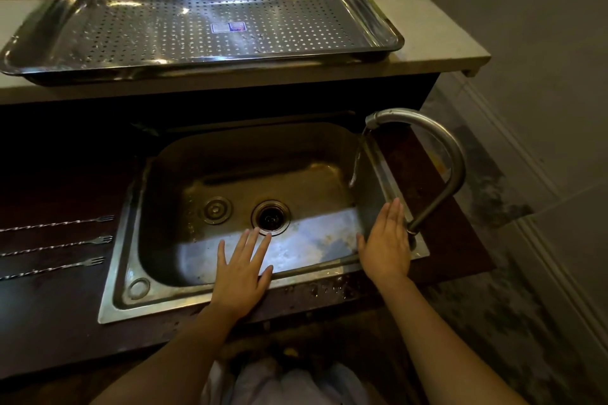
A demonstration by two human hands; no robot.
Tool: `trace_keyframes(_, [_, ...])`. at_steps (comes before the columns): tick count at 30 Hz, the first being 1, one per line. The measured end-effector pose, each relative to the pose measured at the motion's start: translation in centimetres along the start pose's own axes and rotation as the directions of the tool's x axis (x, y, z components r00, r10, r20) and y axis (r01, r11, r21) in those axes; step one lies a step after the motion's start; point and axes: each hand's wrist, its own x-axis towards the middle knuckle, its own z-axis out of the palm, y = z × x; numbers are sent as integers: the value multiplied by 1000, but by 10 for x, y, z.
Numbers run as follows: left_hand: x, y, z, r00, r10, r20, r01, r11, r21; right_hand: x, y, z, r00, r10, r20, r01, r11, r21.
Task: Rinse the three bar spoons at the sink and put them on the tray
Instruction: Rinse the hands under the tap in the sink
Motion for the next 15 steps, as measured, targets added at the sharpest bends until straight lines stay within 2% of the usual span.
trace_keyframes(6, [0, -5, 5, 1000, 10, -4, -10, 1000, 3, 2, 0, -3, 1000, 12, 29, -13, 999, 49])
trace_keyframes(10, [0, -10, 4, 999, -37, -22, 36, 999, -33, 2, -1, -5, 999, 7, 46, -12, 994, 108])
trace_keyframes(13, [-3, -16, -5, 992, -96, -86, 86, 989, -117, -2, -13, -4, 1000, 18, -14, -16, 988, 153])
trace_keyframes(15, [-10, -22, -14, 973, -161, -162, 128, 971, -200, -6, -32, -1, 999, -30, -28, 34, 988, 149])
